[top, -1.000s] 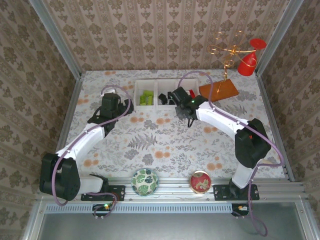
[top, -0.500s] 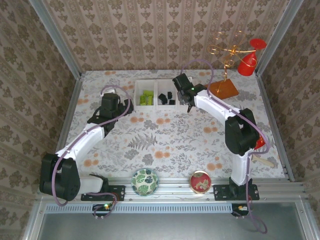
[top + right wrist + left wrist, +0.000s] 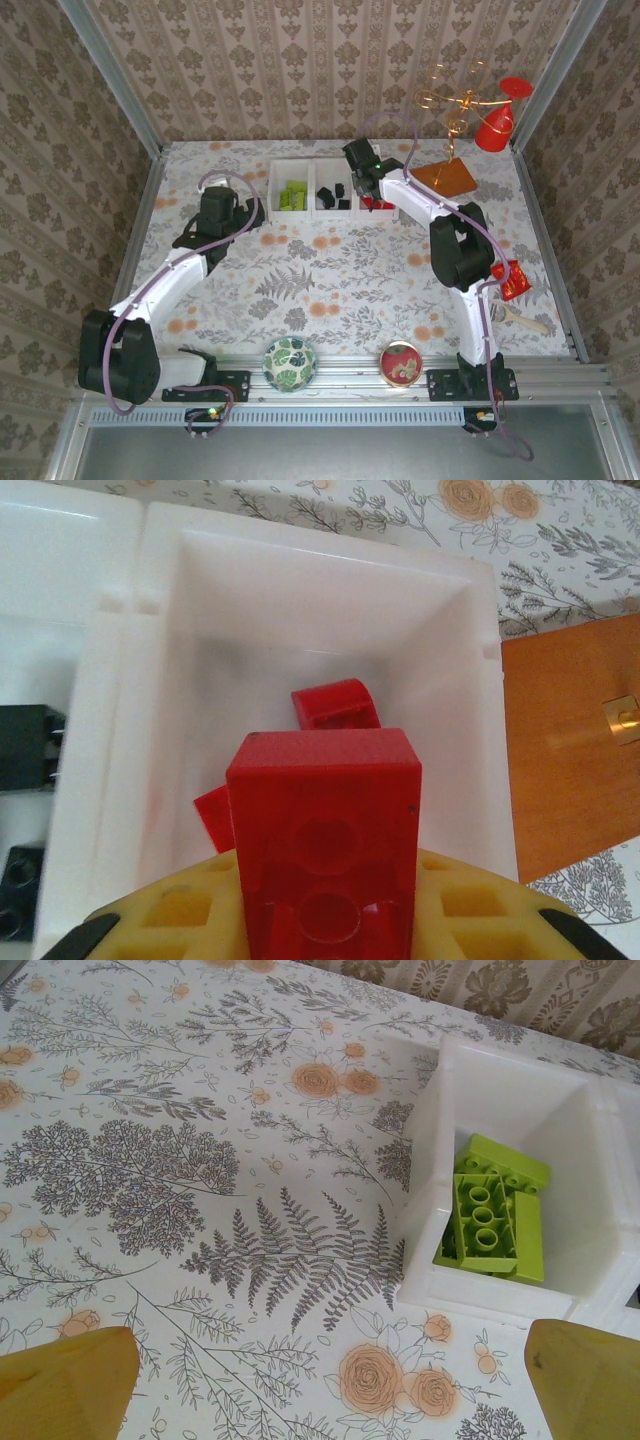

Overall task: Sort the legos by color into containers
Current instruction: Place the lego in the container.

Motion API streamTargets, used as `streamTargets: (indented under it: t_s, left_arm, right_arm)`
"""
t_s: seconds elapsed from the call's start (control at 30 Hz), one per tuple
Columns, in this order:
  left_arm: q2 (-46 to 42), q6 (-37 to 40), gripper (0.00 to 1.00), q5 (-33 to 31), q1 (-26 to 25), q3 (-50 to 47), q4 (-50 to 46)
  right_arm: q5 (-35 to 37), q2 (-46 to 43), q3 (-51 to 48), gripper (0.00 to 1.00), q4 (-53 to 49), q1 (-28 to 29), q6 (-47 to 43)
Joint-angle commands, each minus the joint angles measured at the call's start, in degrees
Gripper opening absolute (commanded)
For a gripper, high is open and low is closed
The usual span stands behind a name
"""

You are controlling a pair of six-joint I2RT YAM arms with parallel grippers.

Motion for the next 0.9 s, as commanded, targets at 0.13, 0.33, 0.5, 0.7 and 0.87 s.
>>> streamTargets:
  t_s: [0.13, 0.33, 0.5, 0.7, 0.87]
  left_arm:
    - [-1.56, -0.31, 1.0, 0.52, 0.44, -0.23, -0.63]
    - [-1.73, -0.21, 1.0, 0.56, 0.57, -0.29, -0.94]
    - [-1.78, -0.25, 1.0, 0.73, 0.63, -0.35, -0.94]
    - [-1.91, -0.39, 1.0, 0.85, 0.57, -0.48, -0.77]
    - [-2.08, -0.42, 1.0, 1.09, 0.57, -0.57, -0.77]
  right_arm:
    - [-1.25, 4.06, 3.72, 0.3, 0.56, -1.42, -0.33]
    - [-1.76, 5.92, 6.12, 0.36, -0.35, -1.81, -0.67]
    - [-1.99, 5.69, 6.44, 0.47, -0.27, -1.9, -1.02]
    - [-2.51, 4.36, 6.1, 0.51, -0.45, -1.86, -1.08]
    - [-3.11, 1.94, 4.15, 0.51, 0.14, -1.81, -0.84]
